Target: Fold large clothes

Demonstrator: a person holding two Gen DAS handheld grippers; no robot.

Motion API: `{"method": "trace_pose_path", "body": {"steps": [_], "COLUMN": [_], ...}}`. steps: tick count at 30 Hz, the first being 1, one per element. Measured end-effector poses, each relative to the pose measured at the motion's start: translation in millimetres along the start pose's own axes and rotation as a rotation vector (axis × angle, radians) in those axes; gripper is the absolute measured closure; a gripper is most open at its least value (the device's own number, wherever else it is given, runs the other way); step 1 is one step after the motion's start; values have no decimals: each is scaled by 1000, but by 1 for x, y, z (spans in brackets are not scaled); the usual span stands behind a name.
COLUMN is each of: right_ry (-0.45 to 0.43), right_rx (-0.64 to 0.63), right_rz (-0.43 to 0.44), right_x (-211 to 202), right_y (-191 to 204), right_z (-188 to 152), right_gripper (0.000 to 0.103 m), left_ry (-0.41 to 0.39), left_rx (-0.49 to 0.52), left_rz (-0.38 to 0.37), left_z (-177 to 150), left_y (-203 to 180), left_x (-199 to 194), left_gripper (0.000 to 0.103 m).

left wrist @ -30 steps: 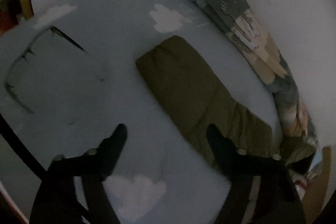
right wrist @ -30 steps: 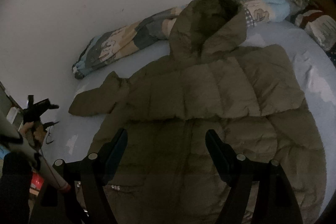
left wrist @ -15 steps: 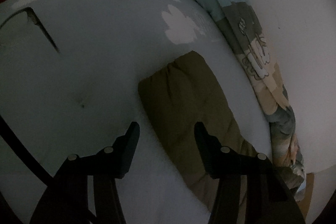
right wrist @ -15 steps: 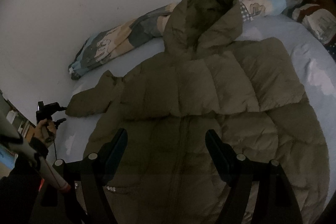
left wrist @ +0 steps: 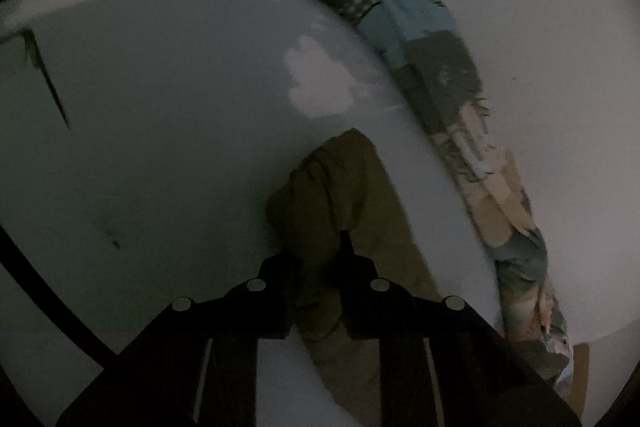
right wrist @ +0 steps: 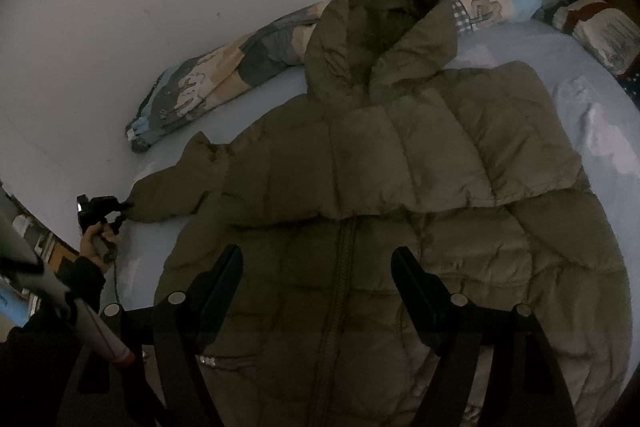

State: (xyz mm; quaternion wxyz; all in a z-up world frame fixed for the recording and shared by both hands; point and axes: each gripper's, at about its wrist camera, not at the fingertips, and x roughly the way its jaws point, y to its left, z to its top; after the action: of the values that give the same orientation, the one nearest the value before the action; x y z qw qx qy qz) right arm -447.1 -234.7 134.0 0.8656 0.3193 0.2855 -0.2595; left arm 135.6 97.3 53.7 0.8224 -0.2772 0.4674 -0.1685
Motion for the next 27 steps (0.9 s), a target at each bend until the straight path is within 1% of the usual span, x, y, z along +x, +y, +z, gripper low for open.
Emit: {"method": "trace_pose_path", "body": {"steps": [6, 11, 14, 15, 17, 20, 23, 27], "right_ry": [-56, -99, -122, -131, -146, -177, -210, -253], "right_rx": [68, 144, 192, 211, 236, 267, 274, 304], "right_rz": [-41, -72, -100, -104, -107, -115, -142, -149], "right_x": [-12, -24, -32, -35, -41, -53, -65, -85], "right_y": [-13, -33, -46, -51, -60, -71, -76, -88], "right_z": [8, 18, 22, 23, 26, 31, 34, 35], "right_gripper": [22, 22, 22, 22, 22, 22, 22, 22], "left_ry": [-32, -46, -55, -57, -57, -44, -21, 33], "left_rx": [92, 172, 250, 284, 326, 398, 470, 537], "left_rz": [-93, -175, -210, -230, -257, -309, -363, -424], "left_z": [-2, -12, -27, -36, -49, -82, -126, -183], "left_y": [-50, -108, -149, -167, -192, -232, -272, -315], "left_x": [-50, -97, -127, -140, -156, -184, -207, -224], "left_gripper": [87, 87, 87, 87, 87, 87, 87, 87]}}
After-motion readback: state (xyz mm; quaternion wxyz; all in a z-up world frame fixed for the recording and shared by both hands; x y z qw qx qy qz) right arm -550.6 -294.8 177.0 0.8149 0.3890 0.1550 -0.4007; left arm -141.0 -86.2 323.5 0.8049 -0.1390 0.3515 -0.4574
